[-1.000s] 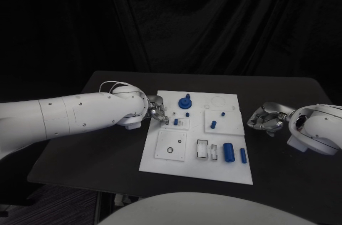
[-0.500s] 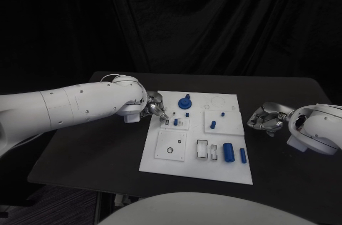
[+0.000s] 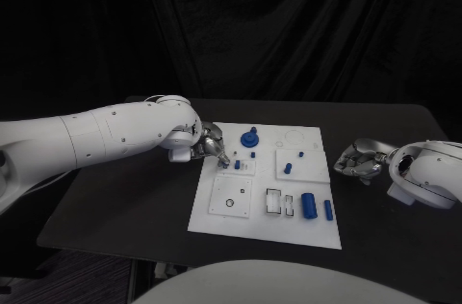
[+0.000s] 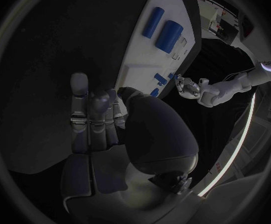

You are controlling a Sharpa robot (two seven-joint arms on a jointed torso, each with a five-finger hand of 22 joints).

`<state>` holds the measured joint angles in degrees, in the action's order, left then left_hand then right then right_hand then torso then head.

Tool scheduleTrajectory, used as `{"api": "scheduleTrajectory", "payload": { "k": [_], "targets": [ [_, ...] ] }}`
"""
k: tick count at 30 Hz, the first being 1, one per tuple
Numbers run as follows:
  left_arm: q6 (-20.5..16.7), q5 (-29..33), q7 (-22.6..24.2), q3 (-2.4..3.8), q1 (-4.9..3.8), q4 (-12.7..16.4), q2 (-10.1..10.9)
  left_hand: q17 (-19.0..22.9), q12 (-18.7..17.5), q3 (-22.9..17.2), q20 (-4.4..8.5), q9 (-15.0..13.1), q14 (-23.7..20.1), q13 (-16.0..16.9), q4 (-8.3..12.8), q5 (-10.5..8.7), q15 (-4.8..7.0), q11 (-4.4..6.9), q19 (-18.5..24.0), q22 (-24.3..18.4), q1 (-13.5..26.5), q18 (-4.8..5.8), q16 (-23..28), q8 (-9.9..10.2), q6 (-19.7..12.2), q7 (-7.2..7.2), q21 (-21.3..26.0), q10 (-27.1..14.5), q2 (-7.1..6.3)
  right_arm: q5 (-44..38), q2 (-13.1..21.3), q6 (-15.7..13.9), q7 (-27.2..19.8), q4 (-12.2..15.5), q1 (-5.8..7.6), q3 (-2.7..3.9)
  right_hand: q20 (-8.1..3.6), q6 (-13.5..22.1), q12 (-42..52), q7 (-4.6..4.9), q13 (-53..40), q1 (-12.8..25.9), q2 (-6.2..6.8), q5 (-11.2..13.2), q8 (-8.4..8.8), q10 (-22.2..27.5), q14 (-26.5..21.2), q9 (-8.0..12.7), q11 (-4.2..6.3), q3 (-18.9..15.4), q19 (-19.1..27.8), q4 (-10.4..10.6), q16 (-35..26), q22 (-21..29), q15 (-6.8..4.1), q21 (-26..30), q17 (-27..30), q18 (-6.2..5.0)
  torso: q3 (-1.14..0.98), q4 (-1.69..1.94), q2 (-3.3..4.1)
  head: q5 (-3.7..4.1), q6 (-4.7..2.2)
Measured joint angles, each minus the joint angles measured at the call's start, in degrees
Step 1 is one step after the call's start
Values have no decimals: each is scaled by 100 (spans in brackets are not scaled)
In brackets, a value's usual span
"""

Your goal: Assemble the parts on the task board

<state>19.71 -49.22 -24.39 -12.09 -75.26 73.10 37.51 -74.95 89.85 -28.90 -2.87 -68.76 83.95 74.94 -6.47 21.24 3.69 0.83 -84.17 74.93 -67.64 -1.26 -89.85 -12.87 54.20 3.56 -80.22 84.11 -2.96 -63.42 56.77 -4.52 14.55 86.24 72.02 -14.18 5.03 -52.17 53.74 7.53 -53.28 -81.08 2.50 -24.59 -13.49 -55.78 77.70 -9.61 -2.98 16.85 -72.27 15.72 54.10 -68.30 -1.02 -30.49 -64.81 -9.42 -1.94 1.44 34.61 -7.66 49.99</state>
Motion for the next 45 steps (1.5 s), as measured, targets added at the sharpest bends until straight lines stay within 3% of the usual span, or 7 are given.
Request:
{"api": "scheduleTrajectory", "payload": {
  "k": [23, 45],
  "targets": [
    [523, 198, -794, 0, -9, -463, -438, 1, 0, -56, -1, 17, 0, 0, 24, 84, 0, -1, 0, -1, 38, 0, 0, 1, -26, -19, 0, 0, -38, 0, -33, 43, 16, -14, 0, 0, 0, 0, -29, 0, 11, -22, -22, 0, 0, 20, 0, -1, 21, 0, 0, 0, 0, 12, 0, 40, 9, 1, 5, -9, 0, -24, 0],
    [775, 239, -985, 13, -31, -873, -750, 2, 0, -101, -1, -5, 0, 0, 121, 87, 0, -1, 0, -2, 41, 0, 0, 1, -90, 1, 0, 0, -41, 0, -62, 87, 22, -17, 0, -1, 20, 0, -29, 0, 23, -22, -22, 0, 0, 41, -20, -1, 0, 31, 20, 1, 0, 20, 20, 66, 8, 1, 7, -12, 4, -5, 0]
  ]
}}
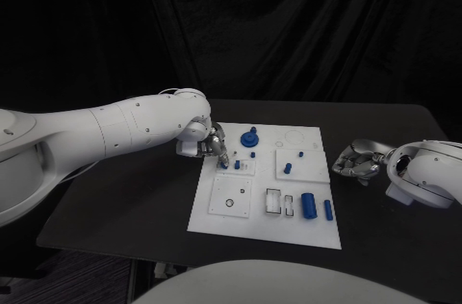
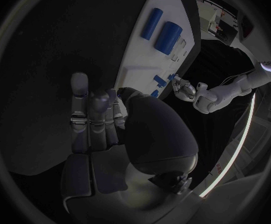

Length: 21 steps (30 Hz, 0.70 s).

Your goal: Assemble the parts on the task board

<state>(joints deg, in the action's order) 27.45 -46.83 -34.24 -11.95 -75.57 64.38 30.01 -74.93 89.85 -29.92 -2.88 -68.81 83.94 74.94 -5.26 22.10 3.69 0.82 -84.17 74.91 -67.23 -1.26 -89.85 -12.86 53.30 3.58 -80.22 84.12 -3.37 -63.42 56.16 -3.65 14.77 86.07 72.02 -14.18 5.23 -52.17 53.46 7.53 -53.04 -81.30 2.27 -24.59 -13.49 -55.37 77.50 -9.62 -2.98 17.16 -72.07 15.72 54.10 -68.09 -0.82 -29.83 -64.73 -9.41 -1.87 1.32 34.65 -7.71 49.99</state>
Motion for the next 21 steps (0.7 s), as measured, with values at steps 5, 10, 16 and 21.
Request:
{"api": "scheduleTrajectory", "payload": {
  "k": [5, 10, 16, 21],
  "targets": [
    [3, 6, -7, 0, 0, -44, -32, 0, 0, 0, 0, -8, 0, 0, 0, -1, 0, 0, 0, 0, -13, 0, 0, 0, -11, 10, 0, 0, 13, 0, -2, 17, 3, -1, 0, 0, 0, 0, -22, 0, 22, 0, 0, 0, 0, 0, 0, 0, 0, 0, 0, 0, -39, 12, 0, 37, 24, 0, -1, 2, -1, 4, 0],
    [-16, 10, -8, -2, 0, -44, -32, 1, 0, 0, 0, -8, 0, 0, 0, -6, 0, 0, 0, 0, -29, 0, 0, 0, -21, 21, 0, 0, 27, 0, -2, 30, 7, -1, -2, 0, -20, 0, -22, 0, 36, 0, 0, 0, 0, 41, 0, 0, -1, 0, 20, 0, -39, 18, 0, 40, 30, -1, -2, 4, -2, -3, 0],
    [-88, 13, -2, -4, 0, 3, 0, 1, 0, 15, 0, -8, 0, 0, 15, 30, 0, -20, 0, 0, -7, 0, 0, 0, -21, 23, 0, -20, 50, 0, -3, 42, 14, -1, -8, 0, -20, 0, -59, 0, 49, 0, 0, 0, 0, 41, 0, 0, -1, 0, 20, 0, -62, 31, 0, 85, 40, 0, 0, 6, -1, -15, 0],
    [-154, 14, 6, -5, 1, 72, 60, 1, 0, 15, 0, -8, 0, 0, 15, 30, 0, -20, 0, 0, -17, 0, 0, 1, -31, 34, 0, -20, 60, 0, -2, 51, 22, -1, -15, 0, 0, 0, -60, 0, 63, 0, 0, 0, 0, 62, 0, 0, -21, 0, 40, 0, -62, 38, 0, 100, 47, 0, 2, 9, -1, -16, 0]
  ]
}}
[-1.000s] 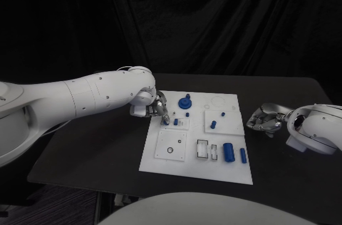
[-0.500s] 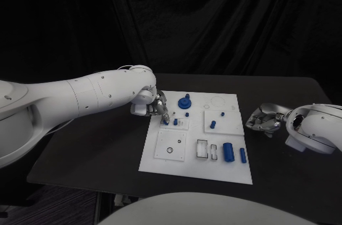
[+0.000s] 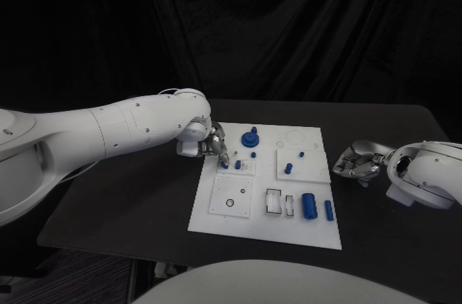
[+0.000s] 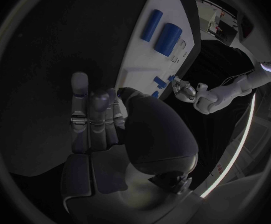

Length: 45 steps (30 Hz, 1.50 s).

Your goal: Assemble the parts on the task board

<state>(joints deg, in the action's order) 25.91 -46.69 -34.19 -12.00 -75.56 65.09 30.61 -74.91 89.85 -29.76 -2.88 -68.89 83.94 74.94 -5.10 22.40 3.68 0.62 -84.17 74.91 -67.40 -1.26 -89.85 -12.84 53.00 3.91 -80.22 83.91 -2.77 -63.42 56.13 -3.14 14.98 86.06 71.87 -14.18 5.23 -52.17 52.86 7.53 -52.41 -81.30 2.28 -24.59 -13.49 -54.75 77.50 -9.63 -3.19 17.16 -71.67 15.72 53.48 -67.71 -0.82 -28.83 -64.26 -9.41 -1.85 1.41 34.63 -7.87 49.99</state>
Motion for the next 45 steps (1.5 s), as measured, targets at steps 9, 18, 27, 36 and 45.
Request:
{"api": "scheduleTrajectory", "payload": {
  "k": [9, 18, 27, 36, 45],
  "targets": [
    [-105, -2, 4, -6, 3, 181, 156, 0, 0, 0, 0, 1, 0, 0, 0, 23, 0, 0, 0, 0, 0, 0, 0, 0, -9, 11, 0, 0, 0, 0, 22, 9, 14, 2, -4, 0, 0, 0, -23, 0, 12, 0, 0, 0, 0, 21, -41, 0, 22, 0, 0, 0, -25, 12, 1, 33, 9, 0, -1, 11, -7, 11, 0],
    [-259, -5, 4, -9, 5, 353, 289, 0, 0, 0, 0, 2, 0, 0, 0, 23, 0, 0, 0, 0, 11, 0, 0, 9, -4, 8, 0, 0, 11, 0, 51, 6, 16, 11, -7, 0, 0, 0, -23, 0, 28, 0, 0, 0, 0, 42, -41, 0, 1, 0, 0, 0, -25, 11, 1, 62, 16, 0, -1, 12, -14, 2, 0],
    [-430, -6, 2, -10, 5, 374, 320, 1, 0, 0, 0, 3, 0, 0, 0, 39, 0, 0, 0, 0, 52, 1, 0, 21, 15, 10, 0, 0, 51, 0, 51, 3, 15, 13, -10, 0, 0, 0, -23, 0, 28, 0, 0, 0, 0, 41, -41, 0, 1, 0, 0, 0, -25, 11, 1, 62, 16, 0, -1, 12, -14, 19, 0],
    [-596, -7, 7, -10, 8, 355, 297, 1, 0, 0, 0, 6, 0, 0, 0, 53, 0, 0, 0, 0, 78, 0, 0, 21, 18, 12, 0, 0, 71, 0, 53, -2, 14, 13, -11, 0, 0, 0, -23, 0, 27, 0, 0, 0, 0, 41, -41, 0, 1, 0, 0, 0, -25, 11, 1, 62, 15, 0, -4, 3, -14, 9, 0],
    [-659, -8, 5, -10, 13, 356, 264, 1, 0, 0, 0, 11, 0, 0, 0, 52, 0, 0, 0, 0, 79, 0, 0, 21, 27, 20, 0, 0, 71, 0, 50, -8, 12, 15, -12, 0, 0, 0, -22, 0, 27, 0, 0, 0, 0, 41, -41, 0, 1, 0, 0, 0, -25, 11, 1, 62, 15, 1, -3, -4, -6, -2, 0]
  ]
}}
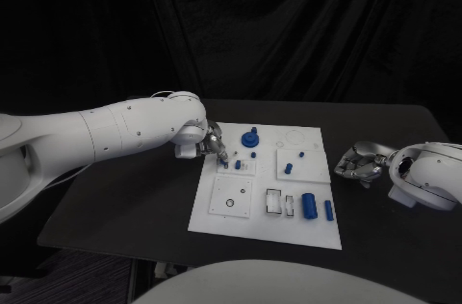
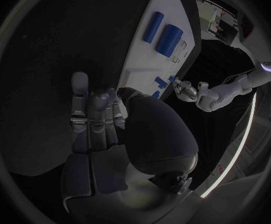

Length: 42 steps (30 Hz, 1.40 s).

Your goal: Assemble the parts on the task board

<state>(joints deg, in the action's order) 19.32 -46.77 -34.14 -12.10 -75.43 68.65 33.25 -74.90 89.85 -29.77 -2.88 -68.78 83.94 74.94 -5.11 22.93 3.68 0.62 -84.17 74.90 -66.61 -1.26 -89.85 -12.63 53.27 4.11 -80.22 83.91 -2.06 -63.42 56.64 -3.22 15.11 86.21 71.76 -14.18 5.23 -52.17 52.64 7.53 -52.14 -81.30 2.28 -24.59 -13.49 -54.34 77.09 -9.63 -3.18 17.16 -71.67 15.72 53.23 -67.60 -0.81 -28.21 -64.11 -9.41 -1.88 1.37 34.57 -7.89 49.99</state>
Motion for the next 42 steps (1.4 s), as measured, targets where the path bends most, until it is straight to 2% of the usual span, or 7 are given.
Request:
{"api": "scheduleTrajectory", "payload": {
  "k": [30, 42],
  "targets": [
    [156, 0, -60, 0, 8, 49, -4, 0, 0, 0, 0, 1, 0, 0, 0, 19, 0, 0, 0, 0, 31, 0, 0, 2, 25, -13, 0, 0, -32, 0, -5, -2, 0, -1, -6, 0, 0, 0, -22, 0, 12, 0, 0, 0, 0, 20, -21, 0, 20, 0, 42, 0, -25, 10, 21, 33, 10, 0, 1, 6, -2, 7, 0],
    [130, 0, -55, -1, 12, 42, -40, -2, 0, 0, 0, 2, 0, 0, 0, 19, 0, 0, 0, 0, 46, -10, 0, 2, 14, -21, 45, 0, -46, 0, -3, -2, 1, 5, -7, 0, 0, 0, -22, 0, 11, 0, 0, 0, 0, 20, -21, 0, 20, 0, 42, 0, -24, 10, 21, 33, 9, -1, 1, 4, -4, -13, 0]
  ]
}}
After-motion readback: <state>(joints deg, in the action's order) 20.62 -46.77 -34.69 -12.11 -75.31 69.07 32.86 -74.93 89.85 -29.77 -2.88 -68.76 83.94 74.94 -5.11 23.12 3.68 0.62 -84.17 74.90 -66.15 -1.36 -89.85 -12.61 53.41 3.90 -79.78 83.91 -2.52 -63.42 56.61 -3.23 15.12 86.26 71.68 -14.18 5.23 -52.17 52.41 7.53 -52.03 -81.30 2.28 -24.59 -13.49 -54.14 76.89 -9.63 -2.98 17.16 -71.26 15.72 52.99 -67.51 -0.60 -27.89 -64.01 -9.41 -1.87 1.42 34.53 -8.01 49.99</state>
